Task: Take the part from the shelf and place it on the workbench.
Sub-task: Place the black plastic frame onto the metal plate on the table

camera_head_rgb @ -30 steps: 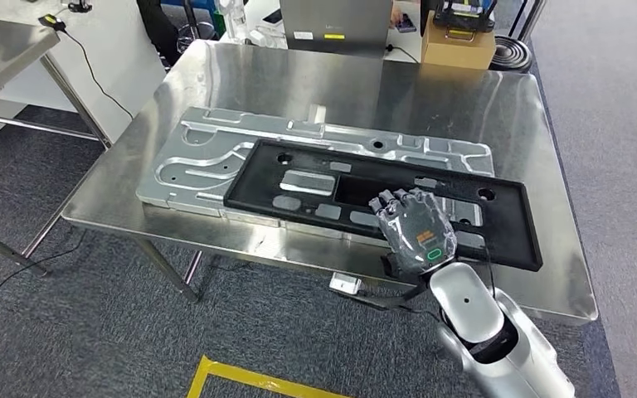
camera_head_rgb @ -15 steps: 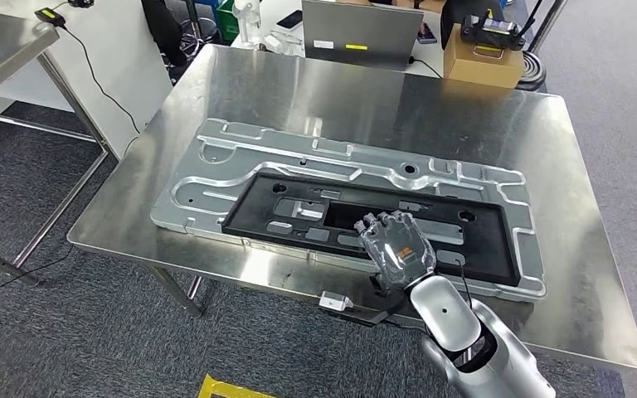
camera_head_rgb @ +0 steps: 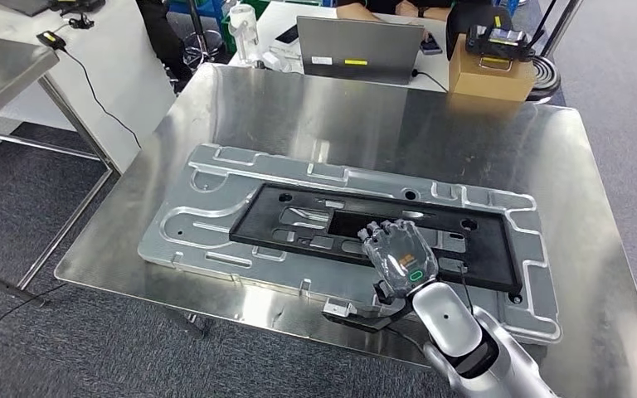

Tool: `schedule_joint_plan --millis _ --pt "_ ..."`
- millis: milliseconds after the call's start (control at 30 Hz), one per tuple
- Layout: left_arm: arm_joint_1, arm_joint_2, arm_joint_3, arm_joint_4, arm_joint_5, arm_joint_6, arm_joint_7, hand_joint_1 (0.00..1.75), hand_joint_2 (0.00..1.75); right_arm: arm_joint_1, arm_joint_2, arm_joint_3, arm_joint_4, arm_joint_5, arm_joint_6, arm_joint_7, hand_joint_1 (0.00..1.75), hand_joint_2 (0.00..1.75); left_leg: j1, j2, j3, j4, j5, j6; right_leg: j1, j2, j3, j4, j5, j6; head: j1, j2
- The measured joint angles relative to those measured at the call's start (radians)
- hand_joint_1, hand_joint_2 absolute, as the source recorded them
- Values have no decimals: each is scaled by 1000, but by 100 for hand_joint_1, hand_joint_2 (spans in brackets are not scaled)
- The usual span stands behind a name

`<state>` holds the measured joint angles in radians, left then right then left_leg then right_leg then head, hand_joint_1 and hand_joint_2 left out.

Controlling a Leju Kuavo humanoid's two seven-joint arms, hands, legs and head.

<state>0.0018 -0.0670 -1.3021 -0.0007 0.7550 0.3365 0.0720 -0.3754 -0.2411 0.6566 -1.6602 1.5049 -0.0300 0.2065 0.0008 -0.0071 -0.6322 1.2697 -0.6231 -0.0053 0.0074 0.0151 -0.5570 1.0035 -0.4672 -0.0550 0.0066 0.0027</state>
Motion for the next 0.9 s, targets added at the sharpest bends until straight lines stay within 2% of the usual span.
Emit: schedule_joint_plan --millis 33,67,100,133,167,200,233,333,400,467,500,533,567,633,667,700,733,767,867,900 --pt "2 0 -1 0 0 0 1 0 175 5 0 0 0 0 0 0 175 175 3 0 -24 11 -7 -4 -1 1 11 0 -10 2 0 0" --pt "3 1 -2 0 -1 0 2 0 175 11 0 0 0 0 1 0 175 175 6 1 -31 -13 11 -6 -3 2 24 0 -21 5 0 0" --pt "5 1 -3 0 -1 1 3 0 175 16 0 -1 0 0 2 1 175 175 8 1 -24 -67 52 -7 -4 2 40 0 -33 8 0 0" --pt "8 2 -4 0 0 1 5 0 175 21 0 -2 0 0 5 2 175 175 9 1 -12 -136 112 -5 -5 3 54 0 -45 13 0 0" --pt "10 2 -5 0 0 2 6 0 175 25 -1 -3 -1 -1 8 3 175 175 8 1 -2 -193 156 -2 -5 3 67 1 -57 18 0 0" --pt "10 2 -5 0 1 2 8 0 175 29 -1 -4 -4 -3 12 4 175 175 6 1 6 -231 187 3 -5 4 73 1 -67 24 0 0" --pt "10 2 -5 0 1 3 10 0 175 35 -2 -6 -8 -5 15 5 175 175 4 1 8 -248 201 10 -4 4 77 3 -73 31 0 0" --pt "9 2 -6 0 2 1 14 0 175 53 -4 -14 -27 -10 24 8 175 175 6 1 26 -259 199 31 -4 1 75 26 -73 48 1 0" --pt "9 1 -6 0 2 -6 14 0 175 64 -8 -19 -41 -12 27 10 175 175 11 2 44 -269 194 40 -7 -3 30 109 -89 59 1 0" --pt "9 1 -6 0 6 -14 3 0 175 79 -13 -25 -51 -12 28 12 87 87 11 3 54 -272 184 47 -13 -6 -50 229 -139 69 1 0" --pt "9 1 -6 0 11 -17 -7 0 175 89 -15 -27 -55 -12 28 12 44 44 11 3 60 -272 177 48 -16 -7 -86 271 -162 73 1 0" --pt "9 0 -5 0 17 -19 -16 0 175 99 -17 -30 -59 -12 28 12 0 0 11 2 69 -272 169 48 -19 -8 -109 286 -167 76 1 0" --pt "9 -1 -5 0 22 -21 -20 0 175 108 -19 -32 -63 -13 28 13 0 0 12 1 78 -272 162 48 -22 -9 -118 272 -149 78 1 0" --pt "9 -4 -4 0 24 -26 -11 0 175 119 -22 -37 -69 -14 27 13 0 0 13 0 102 -271 144 42 -27 -12 -92 156 -51 81 1 0" --pt "9 -4 -4 0 25 -28 -5 0 175 122 -22 -39 -71 -15 27 13 0 0 12 1 112 -271 136 37 -27 -14 -77 98 -14 80 1 0" --pt "8 -5 -4 0 26 -29 -2 0 175 124 -22 -41 -74 -17 27 13 0 0 12 1 117 -270 129 31 -25 -16 -66 55 8 76 1 0" --pt "7 -5 -4 0 28 -29 -2 0 175 128 -22 -42 -77 -19 27 13 0 0 11 1 117 -269 124 24 -23 -17 -64 37 15 71 1 0" --pt "7 -5 -4 0 30 -29 -3 0 175 134 -22 -43 -81 -21 27 12 0 0 9 3 117 -267 118 24 -21 -17 -65 36 11 67 1 0" --pt "7 -4 -4 0 29 -33 -1 0 175 145 -22 -43 -92 -26 27 11 0 0 6 5 122 -266 109 45 -21 -13 -60 34 20 63 0 0" --pt "6 -5 -4 0 28 -35 -1 0 175 145 -22 -43 -95 -27 27 11 0 0 7 5 124 -269 109 47 -19 -11 -59 34 18 59 0 0"
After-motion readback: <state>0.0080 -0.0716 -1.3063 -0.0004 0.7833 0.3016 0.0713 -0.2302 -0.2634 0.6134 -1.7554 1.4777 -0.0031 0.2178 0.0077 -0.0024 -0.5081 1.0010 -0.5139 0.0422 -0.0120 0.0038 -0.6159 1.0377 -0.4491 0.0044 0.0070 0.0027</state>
